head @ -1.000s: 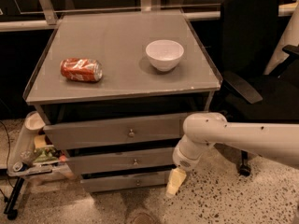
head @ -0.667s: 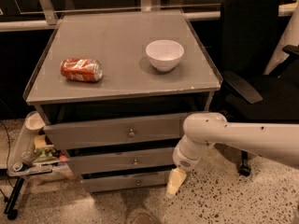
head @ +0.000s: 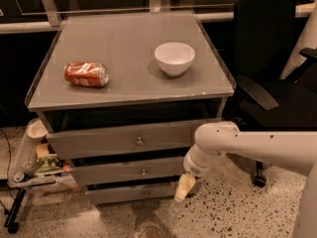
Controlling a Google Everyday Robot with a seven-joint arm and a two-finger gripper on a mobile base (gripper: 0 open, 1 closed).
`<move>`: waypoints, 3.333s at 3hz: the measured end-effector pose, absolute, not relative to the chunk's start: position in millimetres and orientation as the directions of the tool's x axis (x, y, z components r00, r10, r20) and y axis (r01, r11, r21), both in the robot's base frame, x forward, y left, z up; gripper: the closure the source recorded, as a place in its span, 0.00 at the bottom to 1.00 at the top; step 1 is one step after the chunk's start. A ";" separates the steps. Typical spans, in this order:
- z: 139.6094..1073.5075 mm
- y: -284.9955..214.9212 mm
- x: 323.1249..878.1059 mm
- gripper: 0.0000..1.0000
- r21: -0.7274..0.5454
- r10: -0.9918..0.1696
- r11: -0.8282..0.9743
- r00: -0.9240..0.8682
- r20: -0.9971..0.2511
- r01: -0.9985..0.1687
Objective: Open middle drawer
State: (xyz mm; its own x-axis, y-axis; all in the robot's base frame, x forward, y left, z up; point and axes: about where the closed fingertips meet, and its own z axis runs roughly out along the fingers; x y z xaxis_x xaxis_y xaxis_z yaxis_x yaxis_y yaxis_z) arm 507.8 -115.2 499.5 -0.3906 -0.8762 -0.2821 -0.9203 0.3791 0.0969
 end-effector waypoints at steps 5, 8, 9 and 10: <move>419.4 -117.1 584.3 0.00 0.039 -0.872 0.407 -0.401 -0.280 -0.913; 407.9 -116.3 550.4 0.00 0.116 -0.881 0.388 -0.405 -0.244 -0.914; 413.2 -119.0 526.6 0.00 0.156 -0.879 0.387 -0.414 -0.237 -0.909; 425.5 -127.2 477.3 0.00 0.232 -0.871 0.387 -0.436 -0.228 -0.893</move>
Offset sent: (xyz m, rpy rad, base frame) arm 0.0541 -0.0108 -0.0617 -0.0065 -0.0464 -0.0908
